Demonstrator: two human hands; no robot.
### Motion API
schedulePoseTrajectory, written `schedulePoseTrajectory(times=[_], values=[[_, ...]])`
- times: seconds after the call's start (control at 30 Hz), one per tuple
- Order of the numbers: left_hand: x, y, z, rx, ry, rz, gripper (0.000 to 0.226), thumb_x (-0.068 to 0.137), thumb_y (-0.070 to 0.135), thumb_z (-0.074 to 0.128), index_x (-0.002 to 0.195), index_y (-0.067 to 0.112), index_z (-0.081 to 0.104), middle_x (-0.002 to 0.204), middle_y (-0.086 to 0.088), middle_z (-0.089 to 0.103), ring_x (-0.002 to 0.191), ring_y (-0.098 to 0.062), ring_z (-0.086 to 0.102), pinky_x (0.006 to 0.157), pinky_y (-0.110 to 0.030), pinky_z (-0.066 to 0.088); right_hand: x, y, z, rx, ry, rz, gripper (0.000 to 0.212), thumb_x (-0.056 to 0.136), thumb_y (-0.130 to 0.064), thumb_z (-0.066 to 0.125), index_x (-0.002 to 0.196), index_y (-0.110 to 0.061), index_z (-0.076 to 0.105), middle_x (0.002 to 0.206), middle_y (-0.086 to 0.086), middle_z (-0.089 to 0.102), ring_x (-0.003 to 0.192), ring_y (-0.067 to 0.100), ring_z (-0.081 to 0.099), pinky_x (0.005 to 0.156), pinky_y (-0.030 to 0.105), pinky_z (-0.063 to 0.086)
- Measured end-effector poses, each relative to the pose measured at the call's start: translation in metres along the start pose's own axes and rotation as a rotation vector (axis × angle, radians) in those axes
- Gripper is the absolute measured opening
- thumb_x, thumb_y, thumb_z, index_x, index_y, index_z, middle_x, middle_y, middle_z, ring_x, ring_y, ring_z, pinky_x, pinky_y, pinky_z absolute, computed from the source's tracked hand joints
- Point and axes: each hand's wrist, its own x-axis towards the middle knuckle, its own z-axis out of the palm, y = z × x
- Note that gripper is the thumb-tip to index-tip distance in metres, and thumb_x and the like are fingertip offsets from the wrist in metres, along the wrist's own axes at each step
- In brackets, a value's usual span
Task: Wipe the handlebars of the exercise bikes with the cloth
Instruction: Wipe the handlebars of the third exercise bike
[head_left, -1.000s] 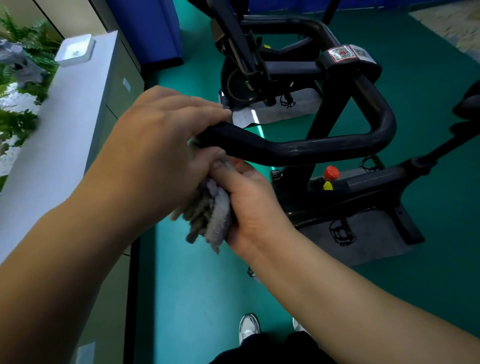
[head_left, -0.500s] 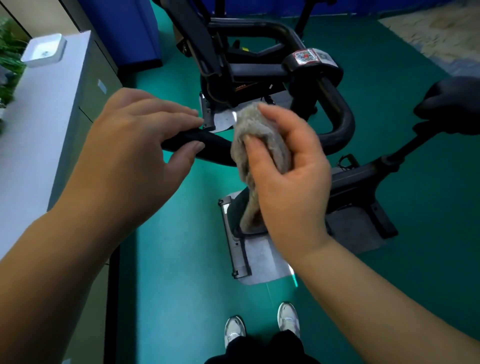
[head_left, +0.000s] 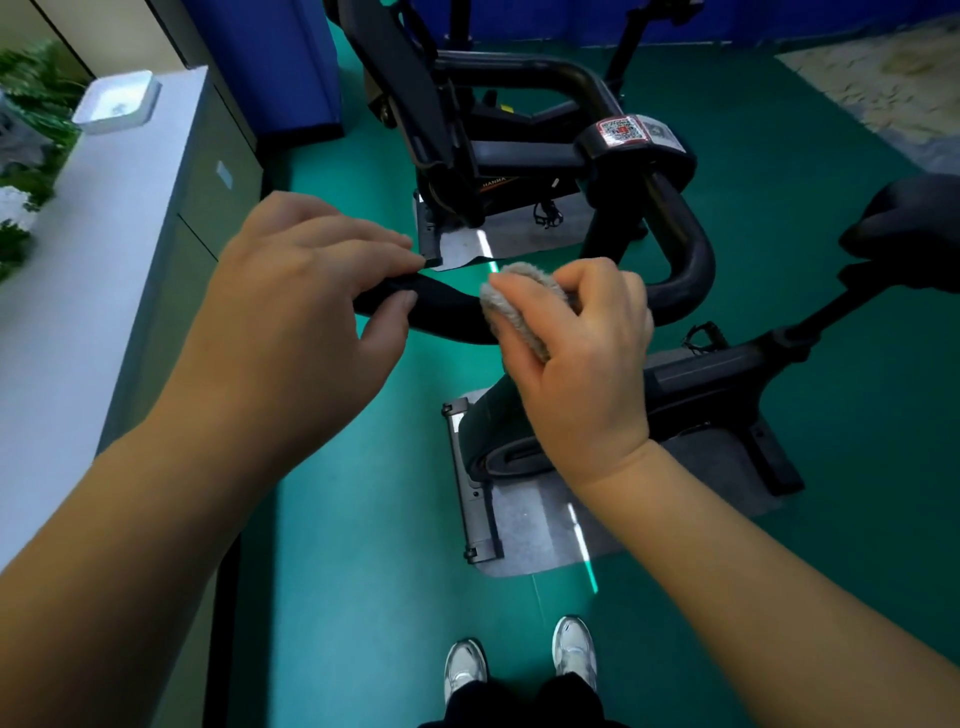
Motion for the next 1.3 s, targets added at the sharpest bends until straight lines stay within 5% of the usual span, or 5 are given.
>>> schedulePoseTrajectory(times=[0.33, 0.47, 0.63, 0.9, 1.3], values=[[0.002, 0.009, 0.007, 0.017, -0.012, -0.037, 0.027, 0.085, 0.021, 0.056, 0.104, 0.012, 0.073, 0.103, -0.001, 0.071, 0.098, -0.030, 0.055, 0.086, -0.023, 0.032, 0.018, 0.085, -0.037, -0.067, 0.018, 0.174, 0.020, 0.092, -0.032, 0.059, 0.097, -0.020, 0.073, 0.090, 0.007, 0.049, 0.088, 0.024, 0.040, 0.077, 0.034, 0.037], [0.002, 0.012, 0.010, 0.016, 0.010, -0.060, 0.027, 0.085, 0.020, 0.056, 0.103, 0.011, 0.073, 0.102, -0.003, 0.071, 0.097, -0.030, 0.055, 0.088, -0.023, 0.032, 0.021, 0.098, -0.044, 0.028, -0.008, 0.260, 0.022, 0.092, -0.028, 0.055, 0.105, -0.019, 0.072, 0.092, -0.002, 0.043, 0.092, 0.027, 0.049, 0.079, 0.014, 0.031], [-0.008, 0.017, 0.016, 0.009, 0.124, -0.055, 0.022, 0.088, 0.018, 0.059, 0.104, 0.011, 0.073, 0.111, -0.004, 0.068, 0.102, -0.033, 0.054, 0.096, -0.027, 0.033, -0.001, 0.071, -0.060, 0.333, 0.015, 0.280, 0.023, 0.095, -0.016, 0.055, 0.114, -0.014, 0.067, 0.098, -0.004, 0.045, 0.088, -0.004, 0.050, 0.085, 0.008, 0.039], [-0.064, 0.034, 0.031, 0.041, 0.327, -0.158, 0.023, 0.084, 0.008, 0.062, 0.105, 0.007, 0.071, 0.117, -0.015, 0.060, 0.102, -0.040, 0.055, 0.100, -0.029, 0.030, -0.048, 0.040, -0.046, 0.611, -0.352, 0.273, 0.027, 0.090, -0.029, 0.054, 0.112, -0.021, 0.069, 0.099, 0.004, 0.054, 0.093, 0.006, 0.056, 0.086, 0.014, 0.043], [-0.194, -0.042, 0.082, 0.205, -0.228, -0.518, 0.032, 0.074, 0.019, 0.072, 0.105, 0.013, 0.069, 0.106, -0.004, 0.066, 0.093, -0.031, 0.059, 0.080, -0.040, 0.048, -0.058, -0.016, 0.064, 0.614, -0.784, 0.357, 0.008, 0.086, -0.026, 0.068, 0.090, -0.032, 0.069, 0.100, -0.003, 0.064, 0.091, 0.005, 0.059, 0.085, 0.010, 0.042]])
